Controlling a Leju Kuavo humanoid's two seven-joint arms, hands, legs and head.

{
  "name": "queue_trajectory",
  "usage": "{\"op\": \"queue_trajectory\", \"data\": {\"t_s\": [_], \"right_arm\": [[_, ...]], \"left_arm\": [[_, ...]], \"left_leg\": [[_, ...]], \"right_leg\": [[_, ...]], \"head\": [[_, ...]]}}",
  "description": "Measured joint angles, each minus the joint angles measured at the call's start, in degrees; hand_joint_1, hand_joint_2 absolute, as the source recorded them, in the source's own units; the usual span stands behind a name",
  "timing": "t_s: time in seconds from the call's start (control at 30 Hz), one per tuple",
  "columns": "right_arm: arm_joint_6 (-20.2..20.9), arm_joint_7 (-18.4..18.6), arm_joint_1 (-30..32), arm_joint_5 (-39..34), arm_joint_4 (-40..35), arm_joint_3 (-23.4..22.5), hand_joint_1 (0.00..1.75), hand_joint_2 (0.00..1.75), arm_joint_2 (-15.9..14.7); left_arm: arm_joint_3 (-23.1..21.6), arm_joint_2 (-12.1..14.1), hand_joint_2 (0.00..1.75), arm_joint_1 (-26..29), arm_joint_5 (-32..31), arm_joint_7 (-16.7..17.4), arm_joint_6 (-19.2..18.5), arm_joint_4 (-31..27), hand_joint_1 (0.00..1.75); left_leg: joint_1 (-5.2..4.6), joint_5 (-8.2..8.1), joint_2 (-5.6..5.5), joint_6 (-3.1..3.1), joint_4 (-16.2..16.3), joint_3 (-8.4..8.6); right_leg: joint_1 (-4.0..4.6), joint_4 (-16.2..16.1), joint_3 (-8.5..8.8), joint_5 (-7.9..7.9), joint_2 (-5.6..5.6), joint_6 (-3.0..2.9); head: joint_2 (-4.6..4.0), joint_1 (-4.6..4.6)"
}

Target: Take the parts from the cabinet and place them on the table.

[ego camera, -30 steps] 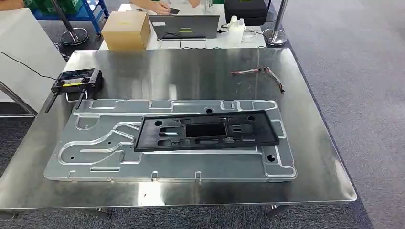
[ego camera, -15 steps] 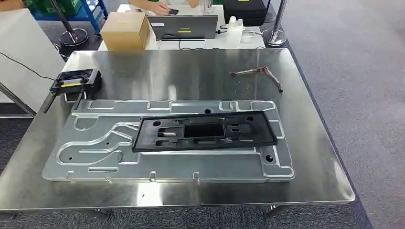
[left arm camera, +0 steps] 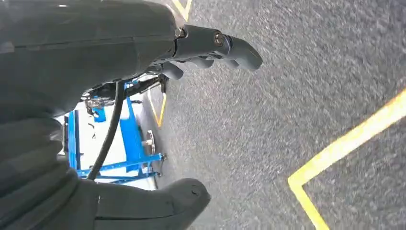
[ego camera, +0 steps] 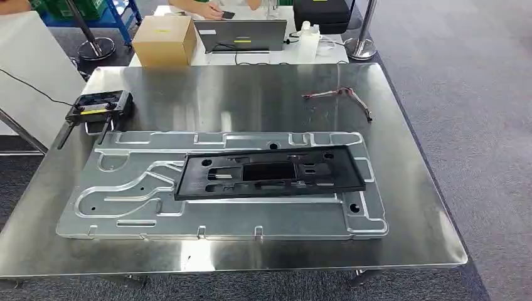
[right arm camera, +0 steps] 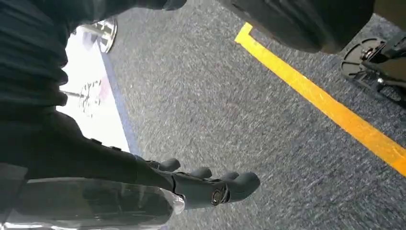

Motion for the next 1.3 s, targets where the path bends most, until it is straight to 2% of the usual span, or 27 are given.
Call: {"op": "queue_trajectory", "data": {"t_s": [0.33,0.37,0.4,0.43,0.6,1.3], "right_arm": [[1.1,-0.6,-0.1,-0.9,0.0,-0.3,0.00,1.75,0.3],[1.1,-0.5,-0.1,-0.9,0.0,-0.3,0.00,1.75,0.3],[1.1,-0.4,-0.1,-1.0,0.0,-0.3,0.00,1.75,0.3],[1.2,-0.3,-0.1,-1.2,0.0,-0.3,0.00,1.75,0.3],[2.2,-0.1,-0.1,-1.8,0.0,-0.3,0.00,1.75,0.3],[2.7,-0.1,-0.2,-2.1,0.0,-0.3,0.00,1.75,0.3]], "left_arm": [[0.1,0.0,1.75,0.6,2.9,-0.1,-2.3,0.0,0.00],[0.1,0.0,0.00,0.7,3.0,-0.1,-2.4,0.0,0.00],[0.1,0.0,0.00,0.7,3.0,-0.3,-2.5,0.0,0.00],[0.1,0.0,1.75,0.7,3.0,-0.5,-2.6,0.0,0.00],[0.2,0.0,1.75,0.6,3.1,-1.1,-4.0,0.0,0.00],[0.2,0.0,1.75,0.6,3.2,-0.4,-3.7,0.0,0.00]], "left_leg": [[0.01,0.00,0.00,-0.01,0.0,0.01],[0.01,0.00,0.00,-0.01,0.0,0.01],[0.01,0.00,0.00,-0.01,0.0,0.01],[0.01,0.00,0.00,-0.01,0.0,0.01],[0.01,0.00,0.00,-0.01,0.0,0.01],[0.01,0.00,0.00,-0.01,0.0,0.01]], "right_leg": [[-0.03,0.0,0.00,0.00,0.00,0.00],[-0.03,0.0,0.00,0.00,0.00,0.00],[-0.03,0.0,0.00,0.00,0.00,0.00],[-0.03,0.0,0.00,0.00,0.00,0.00],[-0.03,0.0,0.00,0.00,0.00,0.00],[-0.03,0.0,0.00,0.00,0.00,0.00]], "head": [[0.02,0.00],[0.02,-0.02],[0.02,0.00],[0.02,-0.02],[0.02,0.00],[0.02,-0.02]]}}
